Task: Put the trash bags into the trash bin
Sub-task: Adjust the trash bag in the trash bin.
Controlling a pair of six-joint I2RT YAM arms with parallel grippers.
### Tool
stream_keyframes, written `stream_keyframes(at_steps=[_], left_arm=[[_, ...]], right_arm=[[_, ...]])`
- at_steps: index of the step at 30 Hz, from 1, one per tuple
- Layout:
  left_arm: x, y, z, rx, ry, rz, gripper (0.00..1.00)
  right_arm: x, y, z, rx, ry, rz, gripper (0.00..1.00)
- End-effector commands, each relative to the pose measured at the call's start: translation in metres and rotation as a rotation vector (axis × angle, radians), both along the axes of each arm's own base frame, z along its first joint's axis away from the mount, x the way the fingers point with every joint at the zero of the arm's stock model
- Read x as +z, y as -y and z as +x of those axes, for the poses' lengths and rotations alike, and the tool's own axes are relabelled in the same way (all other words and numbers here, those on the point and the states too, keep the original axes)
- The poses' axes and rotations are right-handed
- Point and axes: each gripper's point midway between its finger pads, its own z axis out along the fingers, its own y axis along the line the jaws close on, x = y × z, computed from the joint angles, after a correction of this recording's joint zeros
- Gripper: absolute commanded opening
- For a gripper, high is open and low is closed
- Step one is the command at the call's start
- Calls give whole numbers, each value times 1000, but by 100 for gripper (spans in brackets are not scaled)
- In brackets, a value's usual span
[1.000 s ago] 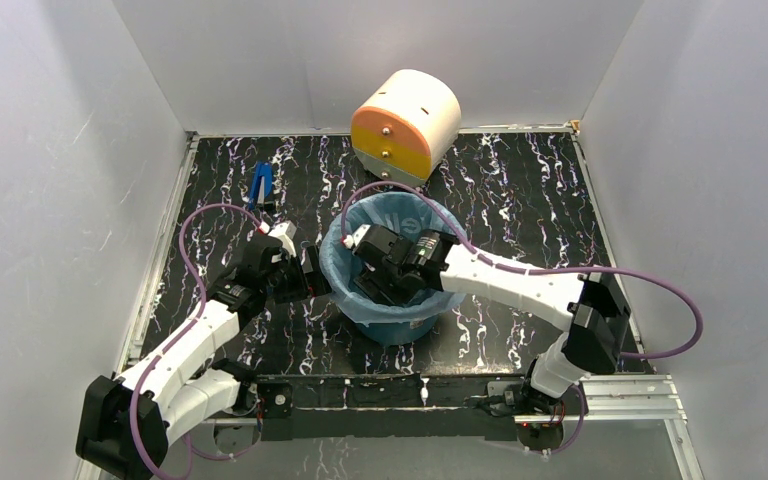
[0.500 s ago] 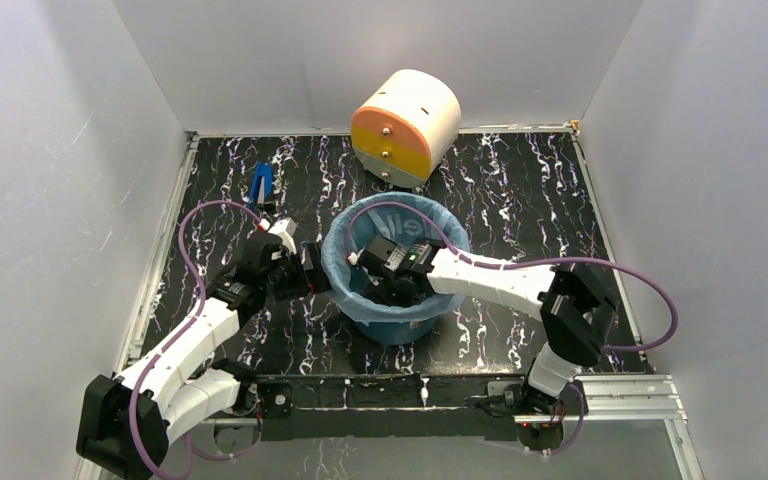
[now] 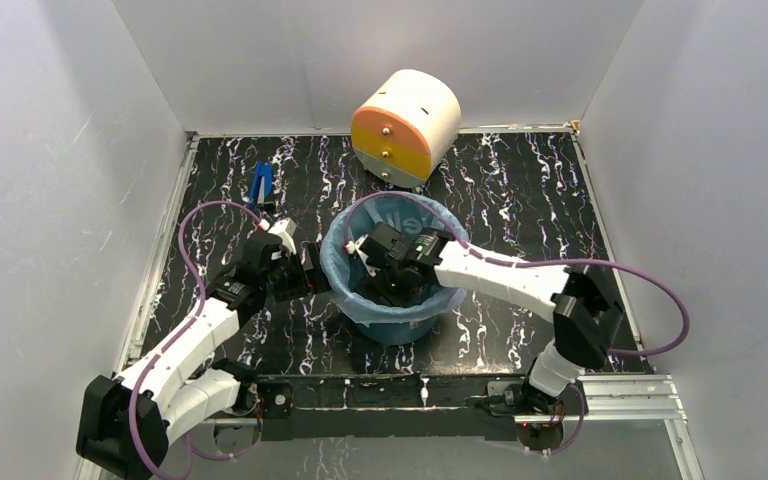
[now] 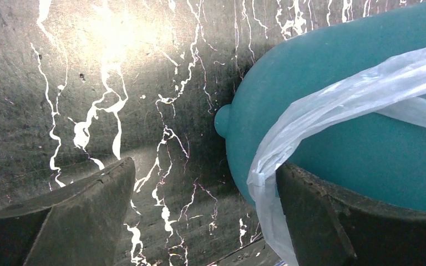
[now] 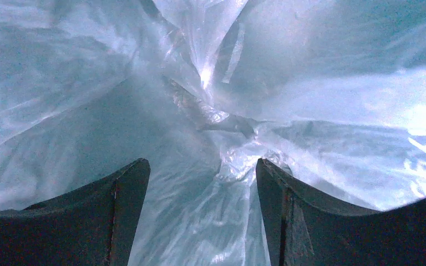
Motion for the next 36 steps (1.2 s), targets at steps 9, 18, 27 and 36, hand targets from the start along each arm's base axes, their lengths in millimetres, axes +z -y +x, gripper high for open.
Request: stream_keyframes(at_steps=[9, 18, 27, 36], left_arm=[[13, 4, 4, 5, 33, -32, 95], [11, 4, 4, -4, 29, -28, 94], [15, 0, 2, 13, 42, -24, 94], [12, -3, 0, 20, 40, -11, 94]], right_arm=[[62, -14, -30, 125, -90, 185, 77], [20, 8, -53, 147, -240, 44, 75], [-23, 9, -33, 111, -185, -49, 76], [-40, 16, -20, 76, -116, -99, 76]])
